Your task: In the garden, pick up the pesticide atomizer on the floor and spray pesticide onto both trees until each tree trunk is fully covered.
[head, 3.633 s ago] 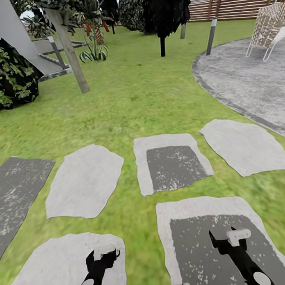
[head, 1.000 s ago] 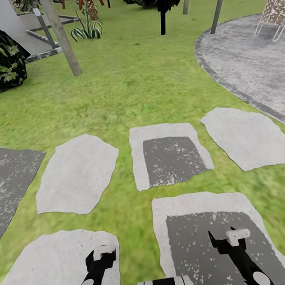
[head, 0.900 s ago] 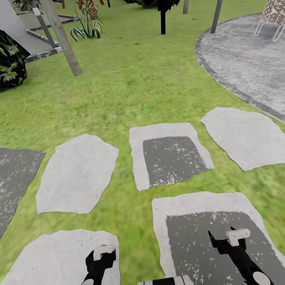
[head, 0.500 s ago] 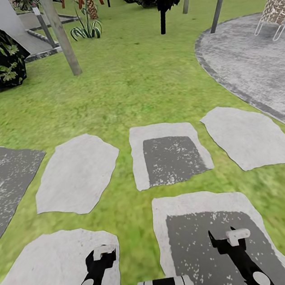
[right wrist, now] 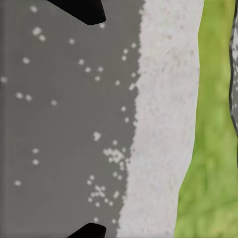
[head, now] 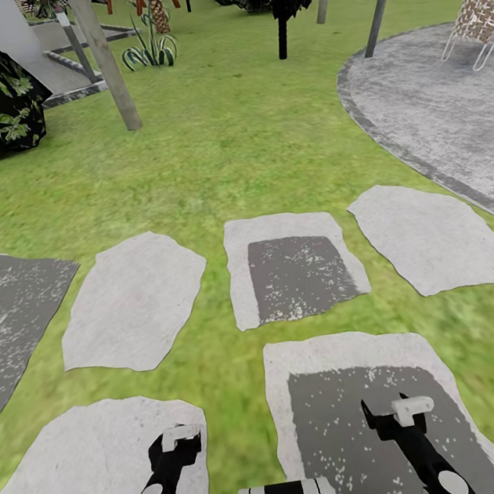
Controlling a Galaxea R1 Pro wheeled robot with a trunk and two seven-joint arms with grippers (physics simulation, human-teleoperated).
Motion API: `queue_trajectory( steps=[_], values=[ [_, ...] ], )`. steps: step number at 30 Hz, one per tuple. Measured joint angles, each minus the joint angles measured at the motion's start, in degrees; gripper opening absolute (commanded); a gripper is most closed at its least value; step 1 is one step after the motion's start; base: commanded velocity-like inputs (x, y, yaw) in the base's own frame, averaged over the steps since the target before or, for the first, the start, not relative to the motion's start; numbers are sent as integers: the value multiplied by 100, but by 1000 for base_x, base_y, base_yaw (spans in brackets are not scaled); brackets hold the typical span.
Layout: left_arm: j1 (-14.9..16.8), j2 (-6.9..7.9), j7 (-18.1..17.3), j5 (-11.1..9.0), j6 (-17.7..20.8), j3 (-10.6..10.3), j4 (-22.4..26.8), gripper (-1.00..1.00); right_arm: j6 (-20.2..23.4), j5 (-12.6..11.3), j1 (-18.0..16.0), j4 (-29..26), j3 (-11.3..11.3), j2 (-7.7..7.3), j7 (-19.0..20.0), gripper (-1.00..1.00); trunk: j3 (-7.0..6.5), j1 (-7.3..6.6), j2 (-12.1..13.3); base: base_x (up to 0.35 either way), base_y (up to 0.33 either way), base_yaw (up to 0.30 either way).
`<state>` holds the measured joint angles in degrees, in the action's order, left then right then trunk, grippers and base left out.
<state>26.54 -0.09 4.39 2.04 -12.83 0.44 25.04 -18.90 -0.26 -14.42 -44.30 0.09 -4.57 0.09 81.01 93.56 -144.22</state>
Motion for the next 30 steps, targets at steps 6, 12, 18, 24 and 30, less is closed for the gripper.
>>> queue_trajectory(
  steps=[6, 12, 18, 24, 30],
  values=[
    [0, 0, 0, 6, 0, 7, -5, 100, 0, 0, 0, 0, 0, 0, 0, 100, 0, 0, 0, 0, 0, 0],
    [3, 0, 0, 7, 0, 8, -1, 100, 0, 0, 0, 0, 0, 0, 0, 100, 2, 0, 0, 0, 0, 0],
    [2, 0, 0, 7, 0, 9, 1, 100, 0, 0, 0, 0, 0, 0, 0, 100, 47, 0, 0, 0, 0, 0],
    [3, 0, 0, 7, 0, 9, 1, 100, 0, 0, 0, 0, 0, 0, 0, 100, 84, 0, 0, 0, 0, 0],
    [4, 0, 0, 7, 0, 16, 2, 100, 0, 0, 0, 0, 0, 0, 0, 100, 87, 0, 0, 0, 0, 0]
  ],
)
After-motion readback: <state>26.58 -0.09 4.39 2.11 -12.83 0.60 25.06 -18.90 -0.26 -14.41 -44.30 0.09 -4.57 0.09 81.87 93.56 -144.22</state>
